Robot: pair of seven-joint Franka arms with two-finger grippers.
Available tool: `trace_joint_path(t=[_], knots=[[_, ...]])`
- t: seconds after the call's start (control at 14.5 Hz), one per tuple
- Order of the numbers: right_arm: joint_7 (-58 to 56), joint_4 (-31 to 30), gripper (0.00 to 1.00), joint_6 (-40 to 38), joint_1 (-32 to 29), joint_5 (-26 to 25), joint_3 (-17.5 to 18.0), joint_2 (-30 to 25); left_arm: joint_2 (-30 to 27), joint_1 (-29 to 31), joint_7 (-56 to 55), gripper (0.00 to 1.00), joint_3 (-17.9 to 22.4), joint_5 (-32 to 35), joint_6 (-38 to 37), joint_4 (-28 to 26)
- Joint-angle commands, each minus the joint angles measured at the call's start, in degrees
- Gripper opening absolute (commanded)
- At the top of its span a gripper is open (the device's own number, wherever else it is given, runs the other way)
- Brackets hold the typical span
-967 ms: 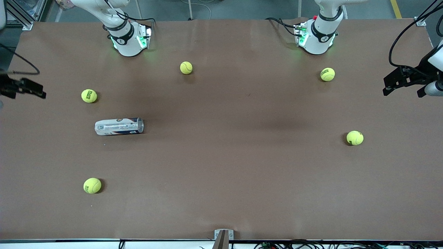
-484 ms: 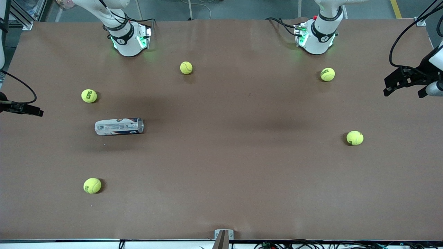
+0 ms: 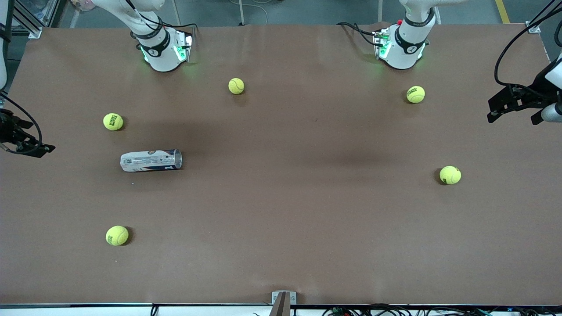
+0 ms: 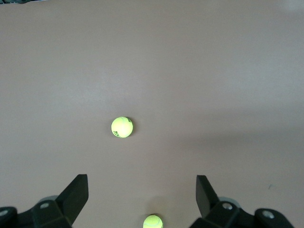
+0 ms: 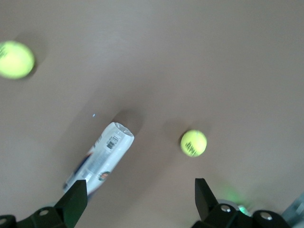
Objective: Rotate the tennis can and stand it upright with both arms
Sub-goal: 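Reach the right gripper down to the lying tennis can and grasp it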
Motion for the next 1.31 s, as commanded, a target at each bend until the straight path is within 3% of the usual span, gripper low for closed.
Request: trace_joint_path(t=[0.0, 0.28, 0.55, 0.97, 1.24], knots=[[18.3, -3.4, 1.00, 2.8, 3.0, 0.5, 0.4, 0.1, 0.7, 0.0, -0.8, 1.00, -0.1, 1.4, 0.1, 1.3], [34.8, -9.8, 1.00, 8.3, 7.1, 0.5, 0.4, 0.8, 0.7, 0.1, -0.8, 1.00, -0.2, 1.4, 0.1, 1.4], [43.4, -17.8, 1.00, 17.1, 9.6, 0.5, 0.3, 2.0, 0.7, 0.1, -0.7, 1.00, -0.1, 1.4, 0.3, 1.4], [48.5, -20.2, 1.00, 25.4, 11.0, 0.2, 0.4, 8.0, 0.7, 0.1, -0.7, 1.00, -0.1, 1.4, 0.3, 1.4], [50.0, -26.6, 1.00, 35.4, 11.0, 0.2, 0.3, 8.7, 0.7, 0.1, -0.7, 1.00, -0.1, 1.4, 0.3, 1.4]])
